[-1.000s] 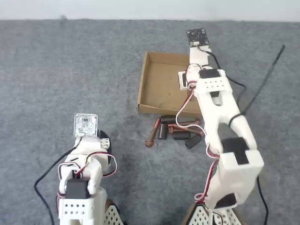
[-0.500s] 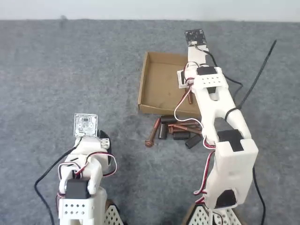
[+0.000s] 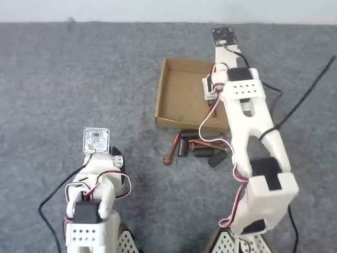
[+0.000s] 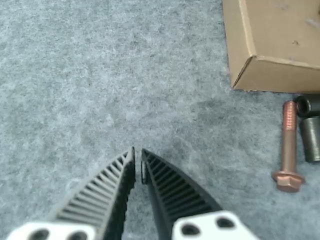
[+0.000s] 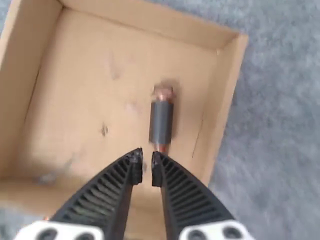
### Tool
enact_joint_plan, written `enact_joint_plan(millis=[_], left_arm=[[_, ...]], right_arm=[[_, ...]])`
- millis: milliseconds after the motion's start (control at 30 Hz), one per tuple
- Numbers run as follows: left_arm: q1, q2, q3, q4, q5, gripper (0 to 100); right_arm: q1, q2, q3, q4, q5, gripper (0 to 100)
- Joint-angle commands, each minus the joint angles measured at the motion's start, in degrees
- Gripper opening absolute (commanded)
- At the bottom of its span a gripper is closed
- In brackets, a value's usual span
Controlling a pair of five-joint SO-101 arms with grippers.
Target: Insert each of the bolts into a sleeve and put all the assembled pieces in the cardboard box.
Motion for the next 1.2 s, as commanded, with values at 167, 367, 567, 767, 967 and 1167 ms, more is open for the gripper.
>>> enact_joint_plan(millis=[167,367,567,767,967,1167], left_arm=[[-0.4,-1.3,-0.7,-0.2,-0.7,2],[-0.4,-1.3,-0.7,-0.1,-0.7,2],[-0.4,-1.3,-0.7,-0.1,-0.7,2],[-0.4,-1.3,-0.7,0.0,-0.7,2],[-0.4,-1.3,-0.7,0.0,-0.7,2],[-0.4,-1.3,-0.7,0.0,-0.7,2]], right_arm=[[0.6,-9.1,3.1,12.6,0.7,0.7],[0.2,-17.5,16.3,12.4,0.9,0.7],[-0.7,-27.2,29.5,12.0,3.3,0.7],[-0.7,-30.2,38.8,12.5,-7.3,0.9],[-2.4,-30.2,42.0,12.5,-12.7,0.9],[-4.7,-30.1,43.0,6.7,-17.8,1.1]])
